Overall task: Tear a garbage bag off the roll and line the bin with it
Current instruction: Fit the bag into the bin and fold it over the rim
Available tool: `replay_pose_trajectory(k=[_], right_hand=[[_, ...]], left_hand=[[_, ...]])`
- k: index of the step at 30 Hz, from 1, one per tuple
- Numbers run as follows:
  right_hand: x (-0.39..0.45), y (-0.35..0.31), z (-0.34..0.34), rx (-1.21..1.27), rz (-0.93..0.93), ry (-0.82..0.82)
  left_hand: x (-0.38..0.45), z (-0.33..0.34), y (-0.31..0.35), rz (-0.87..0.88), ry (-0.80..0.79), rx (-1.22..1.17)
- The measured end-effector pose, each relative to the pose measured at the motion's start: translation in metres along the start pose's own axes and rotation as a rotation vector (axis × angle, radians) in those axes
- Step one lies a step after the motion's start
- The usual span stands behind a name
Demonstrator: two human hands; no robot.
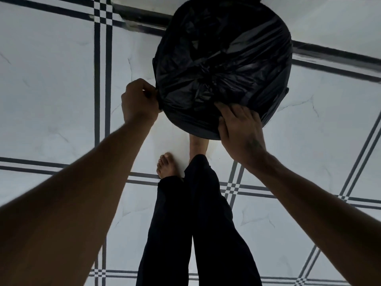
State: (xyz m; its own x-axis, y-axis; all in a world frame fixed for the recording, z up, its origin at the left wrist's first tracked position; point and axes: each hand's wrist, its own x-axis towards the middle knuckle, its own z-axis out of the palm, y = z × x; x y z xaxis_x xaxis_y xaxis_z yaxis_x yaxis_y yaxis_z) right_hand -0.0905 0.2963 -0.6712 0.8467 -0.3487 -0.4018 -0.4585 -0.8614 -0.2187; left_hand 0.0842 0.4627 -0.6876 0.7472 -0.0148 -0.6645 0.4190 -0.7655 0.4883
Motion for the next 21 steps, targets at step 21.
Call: replay_pose_trajectory(k=[21], right_hand=[[0.003, 0.018, -0.021, 0.197, -0.041, 0.036]], left_hand=[[-0.058, -0.008, -0.013, -0.226, -0.288, -0.440]])
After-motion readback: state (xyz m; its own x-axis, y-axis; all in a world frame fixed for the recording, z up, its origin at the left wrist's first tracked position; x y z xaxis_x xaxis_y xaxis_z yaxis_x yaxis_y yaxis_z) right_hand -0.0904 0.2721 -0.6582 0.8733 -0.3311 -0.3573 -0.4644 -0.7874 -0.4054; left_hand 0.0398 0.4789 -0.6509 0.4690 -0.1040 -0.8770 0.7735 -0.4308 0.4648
